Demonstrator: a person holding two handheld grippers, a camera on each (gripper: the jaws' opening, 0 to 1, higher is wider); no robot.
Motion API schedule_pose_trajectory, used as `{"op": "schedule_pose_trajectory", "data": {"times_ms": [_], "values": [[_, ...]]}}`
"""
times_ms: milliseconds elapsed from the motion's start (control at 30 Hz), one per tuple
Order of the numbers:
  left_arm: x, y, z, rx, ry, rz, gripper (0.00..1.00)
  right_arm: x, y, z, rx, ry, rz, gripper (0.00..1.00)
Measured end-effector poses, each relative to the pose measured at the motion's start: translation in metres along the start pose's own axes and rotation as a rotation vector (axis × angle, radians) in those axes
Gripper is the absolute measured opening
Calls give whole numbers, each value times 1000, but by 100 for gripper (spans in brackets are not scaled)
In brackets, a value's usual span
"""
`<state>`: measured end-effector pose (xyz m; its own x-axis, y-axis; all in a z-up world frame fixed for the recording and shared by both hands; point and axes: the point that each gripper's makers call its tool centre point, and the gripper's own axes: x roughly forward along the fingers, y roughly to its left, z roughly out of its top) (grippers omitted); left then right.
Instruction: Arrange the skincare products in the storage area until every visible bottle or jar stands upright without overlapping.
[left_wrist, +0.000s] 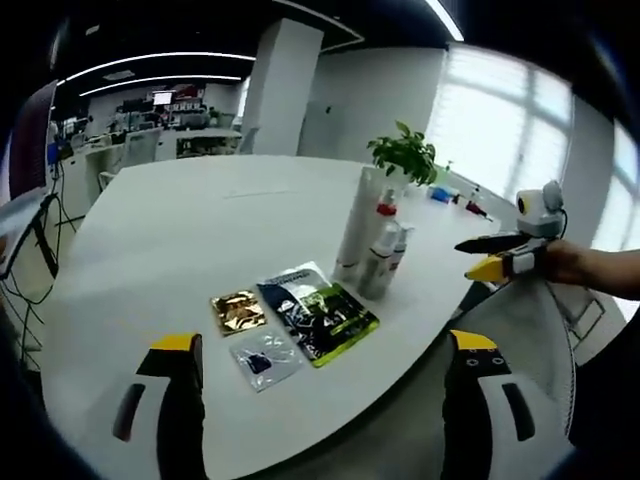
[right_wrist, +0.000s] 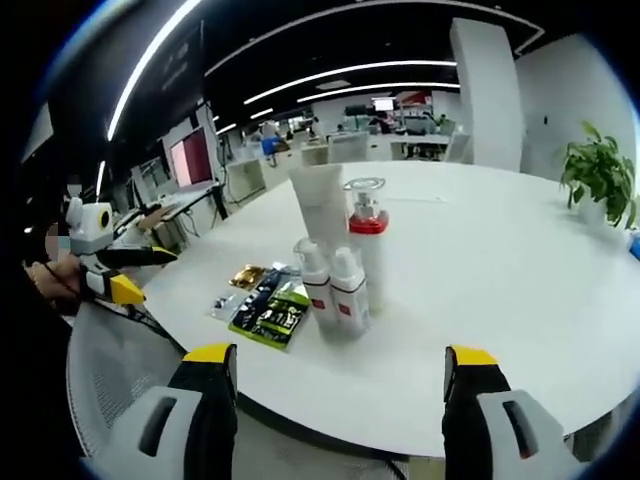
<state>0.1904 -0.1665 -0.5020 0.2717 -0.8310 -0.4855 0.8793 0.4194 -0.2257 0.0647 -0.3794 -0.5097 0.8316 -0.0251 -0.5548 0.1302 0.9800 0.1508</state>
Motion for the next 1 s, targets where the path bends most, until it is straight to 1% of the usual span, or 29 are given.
{"op": "schedule_pose_trajectory", "data": {"times_ms": [100,233,333,1000], "values": [[-2,5,2,-11,-13,17,93,1,3,-1,-12,13,4,92],[-4,12,2,-56,-30,33,93,2,2,-4,-20,27,3,92],[-5,13,2,-52,-28,43,93,1,1,-3,-8,22,0,92],[-7,11,-4,-40,-3,43,92,-1,5,-4,-7,12,-3,92]]}}
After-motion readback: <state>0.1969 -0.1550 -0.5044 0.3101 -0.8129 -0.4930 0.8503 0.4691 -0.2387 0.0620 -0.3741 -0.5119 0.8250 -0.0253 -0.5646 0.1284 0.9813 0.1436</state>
